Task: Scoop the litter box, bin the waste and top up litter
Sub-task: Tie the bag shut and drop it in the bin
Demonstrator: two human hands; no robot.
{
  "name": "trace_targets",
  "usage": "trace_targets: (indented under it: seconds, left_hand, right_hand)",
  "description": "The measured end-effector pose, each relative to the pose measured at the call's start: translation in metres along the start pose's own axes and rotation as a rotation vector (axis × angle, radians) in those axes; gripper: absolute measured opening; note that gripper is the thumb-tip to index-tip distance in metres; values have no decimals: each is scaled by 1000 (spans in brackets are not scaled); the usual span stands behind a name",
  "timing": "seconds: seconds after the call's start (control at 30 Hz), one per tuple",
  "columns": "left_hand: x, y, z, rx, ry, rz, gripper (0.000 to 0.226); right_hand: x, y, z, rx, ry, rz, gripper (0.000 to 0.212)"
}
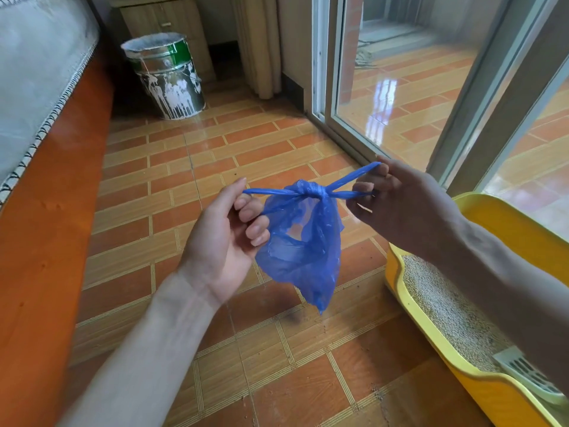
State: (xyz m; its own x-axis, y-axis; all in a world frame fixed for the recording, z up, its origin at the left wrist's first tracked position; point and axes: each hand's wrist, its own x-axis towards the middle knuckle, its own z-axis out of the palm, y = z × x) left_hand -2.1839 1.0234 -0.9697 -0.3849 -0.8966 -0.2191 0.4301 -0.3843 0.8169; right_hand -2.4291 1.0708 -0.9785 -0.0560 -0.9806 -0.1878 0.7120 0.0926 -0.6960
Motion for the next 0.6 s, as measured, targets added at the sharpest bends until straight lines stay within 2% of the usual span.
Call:
trace_targets:
  seconds: [0.23, 0.6]
  left_hand:
    - [10, -12, -7, 82, 111, 64, 38]
    - [25, -32, -36, 135, 166, 23, 39]
  right_hand:
    - [9, 4, -17, -51, 58, -19, 31]
    - [16, 11, -45, -70, 143, 3, 33]
